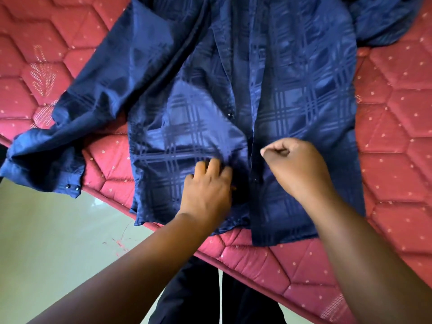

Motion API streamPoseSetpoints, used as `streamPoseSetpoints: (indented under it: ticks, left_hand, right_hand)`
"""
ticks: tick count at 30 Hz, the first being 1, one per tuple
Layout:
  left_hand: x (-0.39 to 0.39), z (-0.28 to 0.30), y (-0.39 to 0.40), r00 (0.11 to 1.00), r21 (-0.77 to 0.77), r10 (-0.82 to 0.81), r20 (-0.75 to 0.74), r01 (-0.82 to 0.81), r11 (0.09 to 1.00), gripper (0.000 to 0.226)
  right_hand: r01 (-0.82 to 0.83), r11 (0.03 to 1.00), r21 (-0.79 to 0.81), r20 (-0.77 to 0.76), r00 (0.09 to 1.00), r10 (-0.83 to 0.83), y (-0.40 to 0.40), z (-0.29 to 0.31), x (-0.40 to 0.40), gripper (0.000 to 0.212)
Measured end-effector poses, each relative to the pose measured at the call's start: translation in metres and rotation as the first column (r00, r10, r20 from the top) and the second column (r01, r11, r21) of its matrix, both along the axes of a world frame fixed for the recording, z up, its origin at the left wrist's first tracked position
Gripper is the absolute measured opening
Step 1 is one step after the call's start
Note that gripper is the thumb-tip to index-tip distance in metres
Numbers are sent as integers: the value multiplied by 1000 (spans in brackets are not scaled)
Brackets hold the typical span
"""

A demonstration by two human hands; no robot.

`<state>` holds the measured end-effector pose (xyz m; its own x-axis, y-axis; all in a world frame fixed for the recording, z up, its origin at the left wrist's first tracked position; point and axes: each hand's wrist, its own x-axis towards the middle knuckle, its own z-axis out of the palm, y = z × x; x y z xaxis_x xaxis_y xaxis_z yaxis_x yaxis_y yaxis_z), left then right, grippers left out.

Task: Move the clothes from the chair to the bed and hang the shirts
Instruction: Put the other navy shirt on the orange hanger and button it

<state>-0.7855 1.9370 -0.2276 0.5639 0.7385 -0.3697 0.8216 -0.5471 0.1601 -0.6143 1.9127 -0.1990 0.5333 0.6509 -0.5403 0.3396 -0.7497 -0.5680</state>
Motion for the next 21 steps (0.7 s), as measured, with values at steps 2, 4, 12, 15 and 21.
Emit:
streamPoseSetpoints:
  ticks: [2,4,12,15,21]
  left_hand:
    - [-10,-6,-5,997,50,-80,-16,81,995,26]
    - [-18,-6,-7,994,38,-105,-15,105,994,19]
    - [-23,16,7,984,-387,161,75,-120,914,24]
    - [-4,20,27,843,-367,371,390,-227,902,13]
    - [36,-6,61,887,-289,243,392,-132,948,20]
  right_hand:
    - [-9,1000,16,5,1000,9,15,-1,-3,21]
    - [-35,999,0,15,999,35,26,-4,-8,29]
    - [-1,1000,-14,19,1000,1,34,-20,-21,41]
    - [6,1000,9,70,998,-7,36,-27,-22,35]
    - [213,974,77,-226,955,-191,33,-36,-13,10]
